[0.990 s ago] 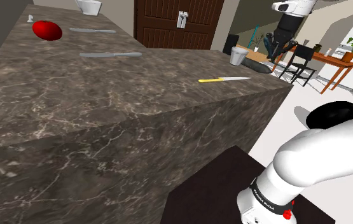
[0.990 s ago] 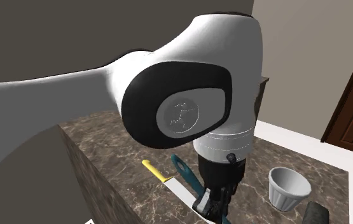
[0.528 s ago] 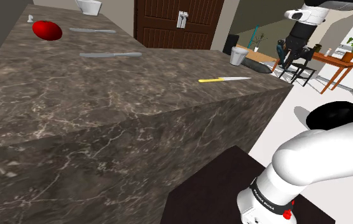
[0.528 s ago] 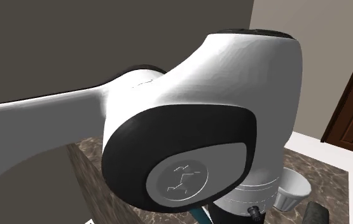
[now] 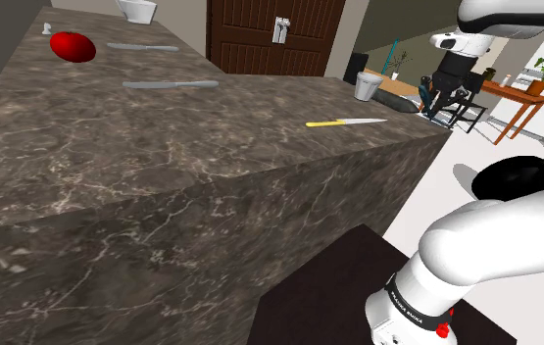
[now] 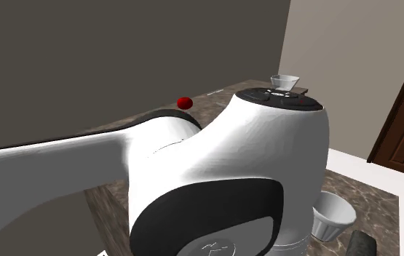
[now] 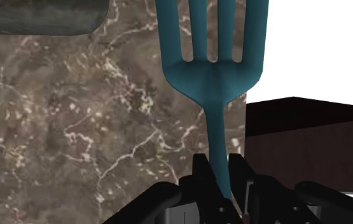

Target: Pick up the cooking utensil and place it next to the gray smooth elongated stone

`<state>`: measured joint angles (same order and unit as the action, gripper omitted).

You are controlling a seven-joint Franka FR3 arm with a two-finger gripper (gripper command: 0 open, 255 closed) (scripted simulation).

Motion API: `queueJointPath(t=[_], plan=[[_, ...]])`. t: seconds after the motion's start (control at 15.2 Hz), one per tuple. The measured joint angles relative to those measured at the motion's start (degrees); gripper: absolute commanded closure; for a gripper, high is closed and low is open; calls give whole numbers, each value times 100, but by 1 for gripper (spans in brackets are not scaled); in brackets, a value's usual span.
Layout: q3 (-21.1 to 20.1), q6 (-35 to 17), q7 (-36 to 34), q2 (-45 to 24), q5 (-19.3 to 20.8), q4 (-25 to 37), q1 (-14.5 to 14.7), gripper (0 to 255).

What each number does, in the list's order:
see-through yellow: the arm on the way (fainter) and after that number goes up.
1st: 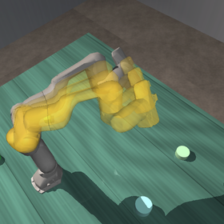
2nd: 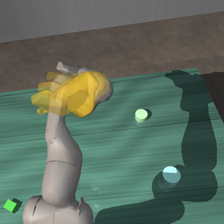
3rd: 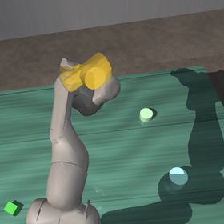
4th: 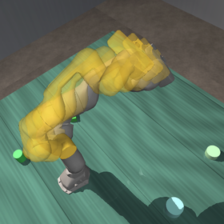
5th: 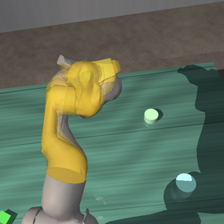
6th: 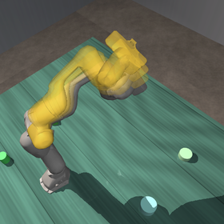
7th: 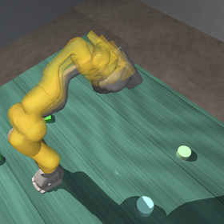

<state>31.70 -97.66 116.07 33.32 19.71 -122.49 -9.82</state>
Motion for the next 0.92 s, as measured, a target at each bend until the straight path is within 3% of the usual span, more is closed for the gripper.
queueJointPath(t=[0.59,0.92], plan=[[134,-629,-80,67,129,-692,-59,255],[145,-677,-84,78,143,-748,-68,255]])
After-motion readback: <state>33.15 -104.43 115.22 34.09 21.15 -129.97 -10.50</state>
